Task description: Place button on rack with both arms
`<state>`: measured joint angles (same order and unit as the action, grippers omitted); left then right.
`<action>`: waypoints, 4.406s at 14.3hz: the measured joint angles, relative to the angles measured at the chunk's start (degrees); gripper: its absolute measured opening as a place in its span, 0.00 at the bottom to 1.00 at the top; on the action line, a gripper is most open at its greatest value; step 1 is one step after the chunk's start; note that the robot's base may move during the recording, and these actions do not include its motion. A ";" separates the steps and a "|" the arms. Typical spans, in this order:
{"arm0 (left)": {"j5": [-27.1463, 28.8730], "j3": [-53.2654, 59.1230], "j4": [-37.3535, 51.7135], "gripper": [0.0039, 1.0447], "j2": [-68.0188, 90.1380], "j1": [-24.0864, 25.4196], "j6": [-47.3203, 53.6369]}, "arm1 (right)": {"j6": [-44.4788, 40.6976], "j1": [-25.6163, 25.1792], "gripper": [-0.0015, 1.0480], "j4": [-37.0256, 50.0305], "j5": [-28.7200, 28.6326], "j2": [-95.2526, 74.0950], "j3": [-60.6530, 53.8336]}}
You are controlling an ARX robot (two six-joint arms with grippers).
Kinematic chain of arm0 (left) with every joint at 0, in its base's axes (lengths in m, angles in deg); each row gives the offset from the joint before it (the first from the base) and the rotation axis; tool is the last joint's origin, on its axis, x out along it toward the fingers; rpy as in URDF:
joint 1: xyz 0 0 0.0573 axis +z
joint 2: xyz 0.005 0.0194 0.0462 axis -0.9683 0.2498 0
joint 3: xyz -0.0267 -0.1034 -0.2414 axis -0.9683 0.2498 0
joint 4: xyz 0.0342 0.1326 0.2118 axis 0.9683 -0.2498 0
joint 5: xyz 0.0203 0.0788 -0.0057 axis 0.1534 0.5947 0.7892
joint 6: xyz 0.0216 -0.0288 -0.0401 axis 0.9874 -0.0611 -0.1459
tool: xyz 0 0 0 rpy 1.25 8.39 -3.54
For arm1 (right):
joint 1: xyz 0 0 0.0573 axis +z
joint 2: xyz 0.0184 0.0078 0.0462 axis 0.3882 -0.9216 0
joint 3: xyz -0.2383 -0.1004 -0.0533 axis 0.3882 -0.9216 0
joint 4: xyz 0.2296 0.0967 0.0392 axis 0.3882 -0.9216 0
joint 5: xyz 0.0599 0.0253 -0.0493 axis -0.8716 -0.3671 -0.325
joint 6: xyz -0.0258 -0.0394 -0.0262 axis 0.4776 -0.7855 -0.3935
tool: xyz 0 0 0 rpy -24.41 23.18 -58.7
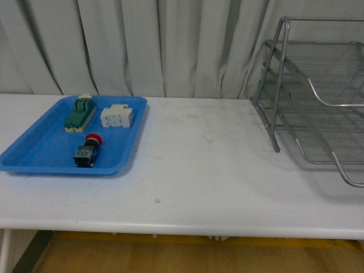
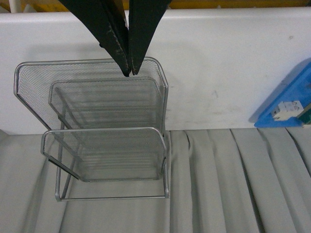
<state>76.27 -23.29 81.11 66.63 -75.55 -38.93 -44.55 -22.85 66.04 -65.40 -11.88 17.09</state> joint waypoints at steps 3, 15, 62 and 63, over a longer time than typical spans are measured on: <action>0.00 0.00 0.00 0.94 0.00 0.00 0.00 | -0.07 0.00 0.08 0.00 0.00 0.00 0.00; 8.28 -13.16 -6.88 0.94 17.53 2.27 -14.73 | -0.07 0.00 0.94 -0.02 0.02 0.00 0.00; -1.97 -64.30 5.77 0.34 104.04 -7.61 2.27 | -0.09 0.00 0.94 0.00 0.00 0.00 0.00; -2.84 -60.67 6.29 0.34 100.13 -8.59 2.86 | -0.07 0.00 0.94 0.00 0.00 0.00 0.00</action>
<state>73.43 -83.96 87.40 166.75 -84.14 -36.07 -44.62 -22.85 66.04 -65.40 -11.88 17.09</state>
